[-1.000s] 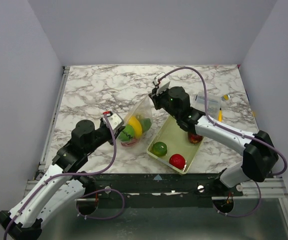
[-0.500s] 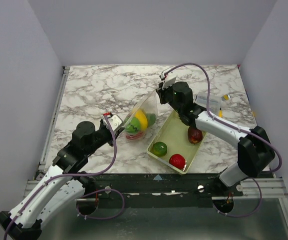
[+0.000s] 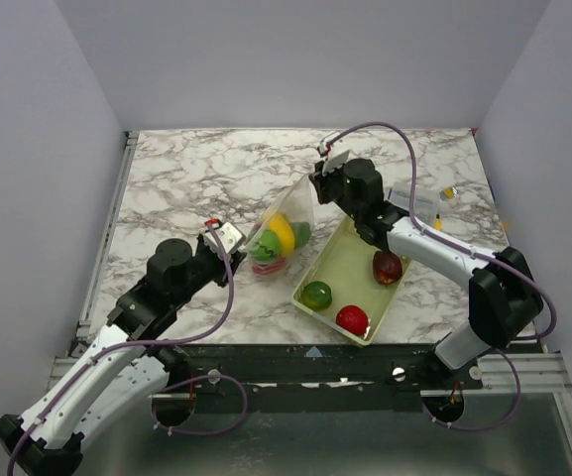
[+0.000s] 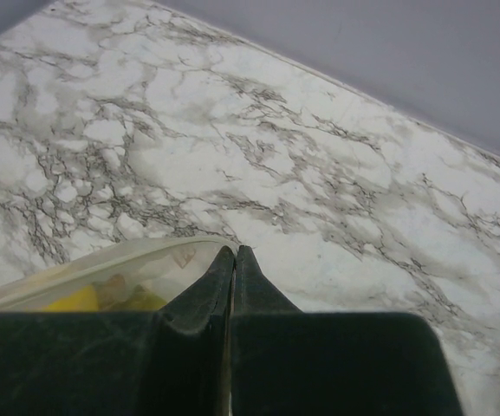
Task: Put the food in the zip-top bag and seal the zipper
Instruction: Place the zipper food storage bag at the center of the board.
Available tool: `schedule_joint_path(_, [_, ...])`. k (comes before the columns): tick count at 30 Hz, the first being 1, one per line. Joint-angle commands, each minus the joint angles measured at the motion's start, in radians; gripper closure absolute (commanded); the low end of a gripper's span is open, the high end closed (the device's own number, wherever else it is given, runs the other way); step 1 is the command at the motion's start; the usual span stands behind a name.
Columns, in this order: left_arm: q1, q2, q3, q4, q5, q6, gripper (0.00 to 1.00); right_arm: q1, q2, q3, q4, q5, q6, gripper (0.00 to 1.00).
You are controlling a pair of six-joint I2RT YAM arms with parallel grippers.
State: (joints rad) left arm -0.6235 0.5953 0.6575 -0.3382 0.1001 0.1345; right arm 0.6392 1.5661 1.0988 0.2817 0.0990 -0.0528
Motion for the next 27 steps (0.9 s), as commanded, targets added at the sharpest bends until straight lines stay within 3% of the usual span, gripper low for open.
schedule_joint_path(1, [0.0,-0.02,0.007,0.029,-0.207,-0.029,0.53,-0.013,0.044,0.06,-0.022,-0.009,0.024,1.0])
schedule_joint_path(2, [0.0,-0.034,0.003,0.035,-0.255,-0.038,0.3,-0.012,0.052,0.066,-0.022,-0.008,0.033,1.0])
schedule_joint_path(6, [0.007,-0.091,-0.019,0.062,-0.409,-0.041,0.26,-0.012,0.098,0.107,-0.036,0.01,0.05,1.0])
schedule_joint_path(9, [0.013,-0.14,-0.044,0.088,-0.511,-0.058,0.15,-0.012,0.144,0.148,-0.054,0.042,0.102,1.0])
schedule_joint_path(14, [0.029,-0.218,-0.076,0.128,-0.558,-0.061,0.12,-0.012,0.225,0.225,-0.088,0.09,0.154,1.0])
schedule_joint_path(27, [0.044,-0.238,-0.079,0.128,-0.469,-0.052,0.12,-0.012,0.455,0.436,-0.11,0.151,0.249,1.0])
